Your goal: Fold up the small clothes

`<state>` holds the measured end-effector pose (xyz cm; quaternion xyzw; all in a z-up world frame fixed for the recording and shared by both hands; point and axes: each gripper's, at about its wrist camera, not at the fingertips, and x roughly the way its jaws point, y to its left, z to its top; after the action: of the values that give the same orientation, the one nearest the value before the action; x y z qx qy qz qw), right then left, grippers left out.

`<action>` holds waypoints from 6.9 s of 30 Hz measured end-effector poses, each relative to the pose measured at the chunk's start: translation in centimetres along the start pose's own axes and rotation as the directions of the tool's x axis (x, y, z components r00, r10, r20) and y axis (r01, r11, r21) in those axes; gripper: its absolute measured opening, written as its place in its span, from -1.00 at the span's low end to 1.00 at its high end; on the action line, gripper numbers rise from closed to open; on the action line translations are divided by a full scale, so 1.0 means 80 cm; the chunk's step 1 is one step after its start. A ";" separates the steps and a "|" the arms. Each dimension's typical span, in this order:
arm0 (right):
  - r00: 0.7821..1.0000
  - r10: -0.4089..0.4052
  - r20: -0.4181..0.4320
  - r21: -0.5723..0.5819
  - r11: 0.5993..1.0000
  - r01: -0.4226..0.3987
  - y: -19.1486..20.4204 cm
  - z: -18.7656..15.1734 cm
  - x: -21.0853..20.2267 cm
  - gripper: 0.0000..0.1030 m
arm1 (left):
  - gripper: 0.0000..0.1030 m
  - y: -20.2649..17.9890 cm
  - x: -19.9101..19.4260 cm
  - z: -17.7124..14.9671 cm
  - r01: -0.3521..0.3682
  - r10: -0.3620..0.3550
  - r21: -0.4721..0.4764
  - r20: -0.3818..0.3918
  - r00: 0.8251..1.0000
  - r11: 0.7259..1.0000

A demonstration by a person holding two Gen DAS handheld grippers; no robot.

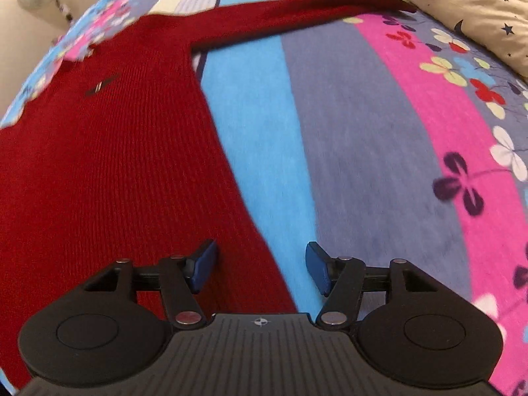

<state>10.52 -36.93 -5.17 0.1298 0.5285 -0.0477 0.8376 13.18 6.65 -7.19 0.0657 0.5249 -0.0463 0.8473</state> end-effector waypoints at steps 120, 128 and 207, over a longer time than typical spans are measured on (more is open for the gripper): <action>0.974 0.088 0.209 -0.146 0.988 -0.058 0.083 -0.072 -0.079 -0.66 | 0.19 0.065 -0.153 0.020 -0.109 0.185 -0.190 0.447 0.875 0.976; 0.975 0.056 0.216 -0.163 0.986 -0.021 0.099 -0.066 -0.071 -0.26 | 0.22 0.119 -0.081 0.055 -0.192 0.269 -0.216 0.420 0.867 0.957; 0.984 0.076 0.159 -0.331 0.944 -0.020 0.191 0.052 0.039 -0.18 | -0.70 0.311 0.057 0.119 -0.270 0.535 -0.863 0.001 0.845 0.428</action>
<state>18.85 -23.20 -3.70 -0.0029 0.4527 0.0505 0.8902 27.28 29.67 -5.51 -0.2293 0.3262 0.4075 0.8216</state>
